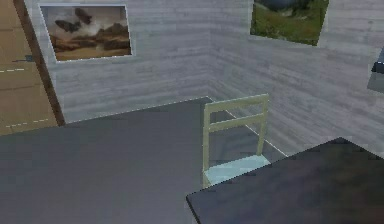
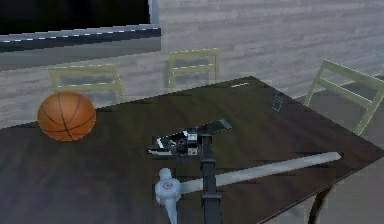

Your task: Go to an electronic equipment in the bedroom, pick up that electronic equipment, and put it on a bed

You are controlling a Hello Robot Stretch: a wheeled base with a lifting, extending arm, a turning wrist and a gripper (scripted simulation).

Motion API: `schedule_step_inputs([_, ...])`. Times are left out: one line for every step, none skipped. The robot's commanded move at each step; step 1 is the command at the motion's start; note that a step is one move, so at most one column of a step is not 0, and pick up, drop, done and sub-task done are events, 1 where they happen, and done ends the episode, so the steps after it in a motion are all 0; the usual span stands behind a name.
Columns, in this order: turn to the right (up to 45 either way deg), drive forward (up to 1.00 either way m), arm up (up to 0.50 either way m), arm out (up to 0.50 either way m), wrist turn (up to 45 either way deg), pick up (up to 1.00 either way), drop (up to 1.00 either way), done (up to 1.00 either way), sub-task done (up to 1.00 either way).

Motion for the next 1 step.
schedule_step_inputs([0.0,0.00,0.10,0.00,0.0,0.00,0.00,0.00,0.00])
